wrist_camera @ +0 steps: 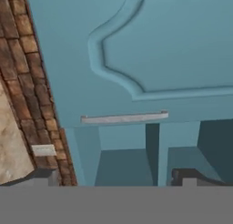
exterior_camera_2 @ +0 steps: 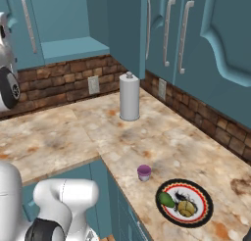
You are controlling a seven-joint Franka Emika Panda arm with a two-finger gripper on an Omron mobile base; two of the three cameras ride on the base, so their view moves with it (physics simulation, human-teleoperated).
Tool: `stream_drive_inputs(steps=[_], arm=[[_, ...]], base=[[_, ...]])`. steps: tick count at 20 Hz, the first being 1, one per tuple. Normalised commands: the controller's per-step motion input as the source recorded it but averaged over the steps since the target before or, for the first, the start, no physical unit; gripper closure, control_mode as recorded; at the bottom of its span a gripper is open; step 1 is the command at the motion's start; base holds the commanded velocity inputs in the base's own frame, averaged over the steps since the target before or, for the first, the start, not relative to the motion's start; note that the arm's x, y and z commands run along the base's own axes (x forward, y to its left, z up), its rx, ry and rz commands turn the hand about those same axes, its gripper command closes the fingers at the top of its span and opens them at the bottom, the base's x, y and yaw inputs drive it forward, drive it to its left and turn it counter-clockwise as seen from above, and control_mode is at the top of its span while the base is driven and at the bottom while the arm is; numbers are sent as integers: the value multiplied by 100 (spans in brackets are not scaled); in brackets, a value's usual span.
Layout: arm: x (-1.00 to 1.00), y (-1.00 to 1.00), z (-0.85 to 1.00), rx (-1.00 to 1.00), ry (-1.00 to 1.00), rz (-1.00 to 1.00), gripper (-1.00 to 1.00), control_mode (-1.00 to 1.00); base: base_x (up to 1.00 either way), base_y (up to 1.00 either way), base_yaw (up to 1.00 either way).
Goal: Pick the avocado and bread from the counter and place them on the plate. Then pick the jam from the cabinet and place it next to the plate. Lastly close the cabinet door.
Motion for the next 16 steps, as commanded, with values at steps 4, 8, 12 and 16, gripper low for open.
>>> stream_drive_inputs(steps=[4, 8, 12, 16], arm=[[-31, -49, 15, 1, 7, -8, -100, -100], [-12, -58, 2, 2, 14, -5, -100, -100], [-15, -57, 0, 2, 14, -6, -100, -100], [-25, -57, 0, 1, 12, -7, -100, -100]], base=[[0, 0, 0], [0, 0, 0], [0, 0, 0], [0, 0, 0]])
